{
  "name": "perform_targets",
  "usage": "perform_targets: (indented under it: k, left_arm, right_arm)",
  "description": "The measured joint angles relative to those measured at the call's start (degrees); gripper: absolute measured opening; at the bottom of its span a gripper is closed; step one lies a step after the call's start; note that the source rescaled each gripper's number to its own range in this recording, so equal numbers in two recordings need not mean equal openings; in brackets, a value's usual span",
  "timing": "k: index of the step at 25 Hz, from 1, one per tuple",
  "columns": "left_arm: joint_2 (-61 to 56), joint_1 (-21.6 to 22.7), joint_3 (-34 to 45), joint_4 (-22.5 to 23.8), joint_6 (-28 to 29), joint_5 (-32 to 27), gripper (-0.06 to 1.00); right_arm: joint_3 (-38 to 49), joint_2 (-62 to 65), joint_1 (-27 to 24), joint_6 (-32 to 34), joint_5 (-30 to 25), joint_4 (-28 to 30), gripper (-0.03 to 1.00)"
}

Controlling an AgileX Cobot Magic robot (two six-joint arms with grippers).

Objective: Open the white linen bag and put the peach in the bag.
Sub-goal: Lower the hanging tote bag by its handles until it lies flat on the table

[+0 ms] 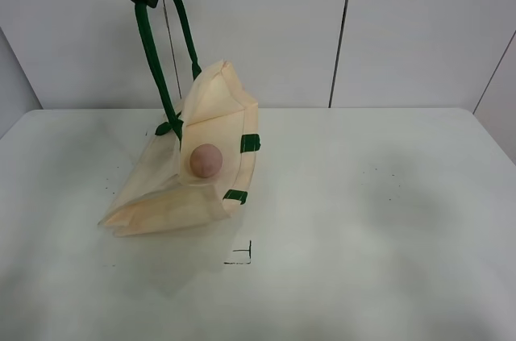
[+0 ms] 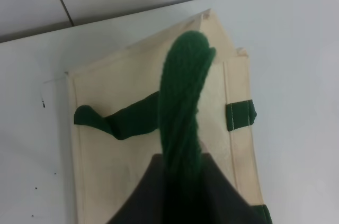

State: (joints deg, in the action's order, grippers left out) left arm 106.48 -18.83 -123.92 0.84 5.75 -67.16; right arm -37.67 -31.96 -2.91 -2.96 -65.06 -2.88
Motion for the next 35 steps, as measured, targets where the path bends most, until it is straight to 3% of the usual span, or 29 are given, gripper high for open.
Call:
perform_targets:
  k: [5, 16, 29, 35]
  left_arm:
    - [0.00, 0.00, 0.00, 0.00, 0.00, 0.00, 0.00]
    - [0.00, 0.00, 0.00, 0.00, 0.00, 0.00, 0.00]
    - [0.51, 0.00, 0.37, -0.07, 0.00, 0.00, 0.00]
    - [6.09, 0.00, 3.60, -1.43, 0.00, 0.11, 0.00]
  right_arm:
    - [8.22, 16.17, 0.00, 0.00, 4.72, 0.13, 1.00]
    - [8.87, 30.84, 0.00, 0.00, 6.06, 0.95, 1.00]
    - [8.87, 32.14, 0.00, 0.00, 6.06, 1.06, 1.00]
    - [8.87, 32.14, 0.00, 0.00, 6.06, 1.06, 1.00]
